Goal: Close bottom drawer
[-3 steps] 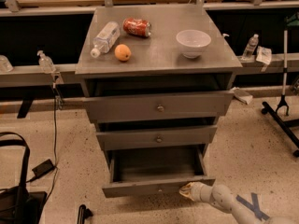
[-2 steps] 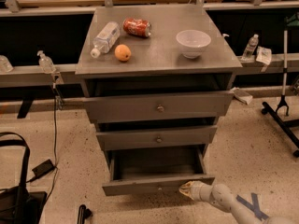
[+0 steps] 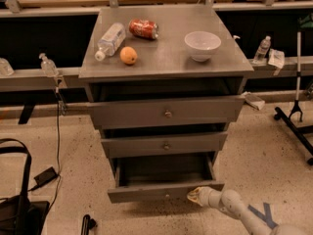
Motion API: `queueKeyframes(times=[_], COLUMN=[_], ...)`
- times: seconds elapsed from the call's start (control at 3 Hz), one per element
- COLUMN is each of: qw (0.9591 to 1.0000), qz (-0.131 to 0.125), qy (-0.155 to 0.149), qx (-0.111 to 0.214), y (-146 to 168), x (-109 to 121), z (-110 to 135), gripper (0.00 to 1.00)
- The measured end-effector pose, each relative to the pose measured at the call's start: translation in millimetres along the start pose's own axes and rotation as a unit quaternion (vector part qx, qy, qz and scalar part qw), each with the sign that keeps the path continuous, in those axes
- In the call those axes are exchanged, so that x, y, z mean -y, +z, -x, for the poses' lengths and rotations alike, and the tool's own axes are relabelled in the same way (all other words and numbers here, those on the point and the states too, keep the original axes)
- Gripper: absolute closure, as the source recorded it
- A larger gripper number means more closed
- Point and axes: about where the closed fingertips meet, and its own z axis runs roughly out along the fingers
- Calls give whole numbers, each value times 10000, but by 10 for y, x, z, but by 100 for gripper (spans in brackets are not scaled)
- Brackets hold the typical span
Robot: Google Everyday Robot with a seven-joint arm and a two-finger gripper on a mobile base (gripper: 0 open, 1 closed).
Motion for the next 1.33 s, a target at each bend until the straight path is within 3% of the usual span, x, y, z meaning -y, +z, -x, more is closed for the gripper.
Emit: queueKeyframes(times=[1.33], qw=[10000], qz=[-23], qy=[-26], qx=[10], y=[35], x=[68], z=[11], gripper=[100])
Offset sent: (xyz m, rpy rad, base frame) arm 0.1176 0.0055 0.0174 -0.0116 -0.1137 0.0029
